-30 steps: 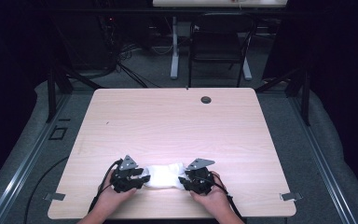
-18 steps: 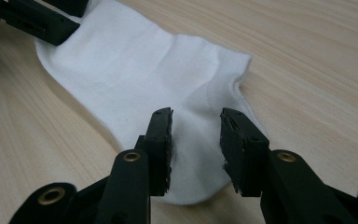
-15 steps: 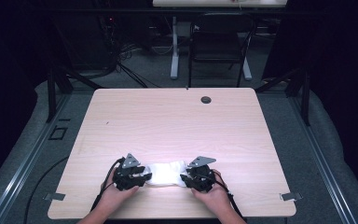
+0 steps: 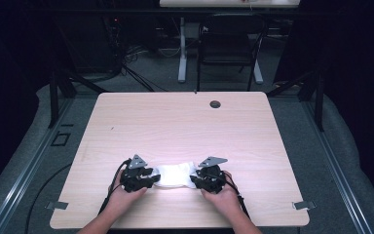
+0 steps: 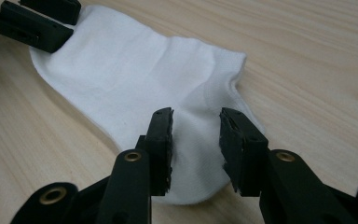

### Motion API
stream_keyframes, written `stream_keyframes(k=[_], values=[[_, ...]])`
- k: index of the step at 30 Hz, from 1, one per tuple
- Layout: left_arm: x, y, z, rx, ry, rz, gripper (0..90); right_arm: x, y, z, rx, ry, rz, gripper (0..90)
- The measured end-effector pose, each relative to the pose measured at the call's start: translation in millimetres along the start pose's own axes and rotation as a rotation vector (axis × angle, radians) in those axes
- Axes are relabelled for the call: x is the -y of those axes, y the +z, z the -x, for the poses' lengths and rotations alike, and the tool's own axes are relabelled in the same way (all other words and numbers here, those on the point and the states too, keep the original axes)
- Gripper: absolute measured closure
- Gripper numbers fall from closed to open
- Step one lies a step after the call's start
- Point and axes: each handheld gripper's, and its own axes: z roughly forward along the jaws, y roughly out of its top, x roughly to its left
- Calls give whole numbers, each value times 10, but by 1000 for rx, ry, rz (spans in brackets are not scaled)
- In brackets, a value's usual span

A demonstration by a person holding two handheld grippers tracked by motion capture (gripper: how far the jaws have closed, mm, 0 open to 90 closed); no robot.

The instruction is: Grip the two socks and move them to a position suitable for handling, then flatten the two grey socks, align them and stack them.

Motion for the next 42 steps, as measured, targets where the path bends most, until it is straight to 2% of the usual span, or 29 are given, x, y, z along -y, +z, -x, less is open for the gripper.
stream_keyframes(k=[5, 6, 8, 11, 15, 18, 23, 27, 28, 31, 32, 35, 42], values=[[-42, 38, -37, -8, -8, 2, 567, -35, 38, 46, -1, 10, 8, 648], [-53, 52, -43, -9, -18, 3, 566, -48, 47, 54, 6, -6, 2, 649], [-79, 74, -70, -14, -9, 1, 566, -72, 65, 66, 15, -18, -4, 651], [-91, 98, -103, -8, -36, 15, 566, -94, 87, 100, 14, -11, 2, 653], [-107, 108, -79, -28, -23, 12, 558, -106, 98, 128, 16, -1, 8, 646], [-115, 82, -58, -47, -9, 15, 519, -111, 92, 126, 27, -14, 12, 618], [-122, 30, -89, -41, -22, 22, 498, -133, 19, 120, 34, -15, 50, 618], [-136, -46, -129, -42, -39, 56, 485, -147, -35, 123, 42, -22, 56, 607], [-136, -67, -137, -41, -42, 59, 485, -154, -59, 121, 56, -32, 62, 602], [-129, -122, -151, -45, -47, 69, 485, -163, -105, 129, 60, -36, 72, 597], [-126, -159, -155, -50, -44, 73, 485, -159, -159, 145, 73, -21, 98, 587], [-115, -262, -169, -62, -39, 94, 483, -145, -242, 181, 88, -12, 116, 572], [-75, -381, -196, -74, -56, 94, 469, -70, -465, 219, 125, -31, 129, 537]])
